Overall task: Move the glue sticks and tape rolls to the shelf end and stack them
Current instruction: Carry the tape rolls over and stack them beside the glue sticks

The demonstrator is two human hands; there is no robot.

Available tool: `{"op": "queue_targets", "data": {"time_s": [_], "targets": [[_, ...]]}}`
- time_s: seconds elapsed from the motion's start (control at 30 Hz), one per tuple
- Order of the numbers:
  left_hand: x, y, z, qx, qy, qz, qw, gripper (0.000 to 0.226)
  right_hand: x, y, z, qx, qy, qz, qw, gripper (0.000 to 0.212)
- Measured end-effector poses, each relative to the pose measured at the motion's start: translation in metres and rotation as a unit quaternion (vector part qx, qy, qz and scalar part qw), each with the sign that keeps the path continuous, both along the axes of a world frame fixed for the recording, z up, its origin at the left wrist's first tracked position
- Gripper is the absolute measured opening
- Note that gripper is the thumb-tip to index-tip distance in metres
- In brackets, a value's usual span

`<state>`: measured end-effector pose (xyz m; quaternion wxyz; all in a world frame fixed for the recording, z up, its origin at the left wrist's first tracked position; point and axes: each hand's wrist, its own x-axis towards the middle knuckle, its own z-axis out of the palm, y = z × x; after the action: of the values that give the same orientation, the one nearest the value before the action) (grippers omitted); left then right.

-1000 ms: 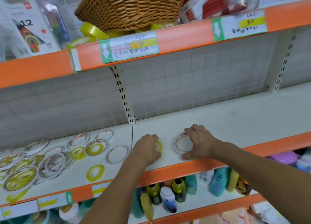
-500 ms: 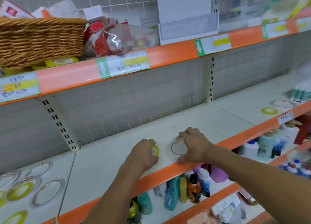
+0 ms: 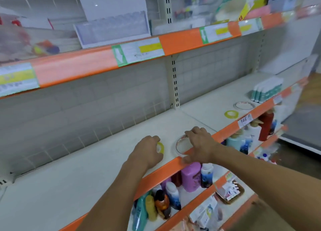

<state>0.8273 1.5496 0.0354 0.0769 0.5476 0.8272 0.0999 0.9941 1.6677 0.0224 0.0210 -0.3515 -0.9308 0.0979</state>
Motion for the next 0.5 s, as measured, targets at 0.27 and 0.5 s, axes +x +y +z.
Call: {"op": "queue_targets", "data": {"time_s": [0.27,0.5], "targets": [[0.038,0.102,-0.009,-0.012,-0.004,-0.084,0.996,0.057,0.053,0.077,-0.010,0.006,0.007,-0.066,0.998,0.105],[0.063,0.203,-0.010,-0.005,-0.012,-0.156,0.988,0.057,0.091,0.147,0.000,0.013,0.027,-0.139,0.990,0.102]]}}
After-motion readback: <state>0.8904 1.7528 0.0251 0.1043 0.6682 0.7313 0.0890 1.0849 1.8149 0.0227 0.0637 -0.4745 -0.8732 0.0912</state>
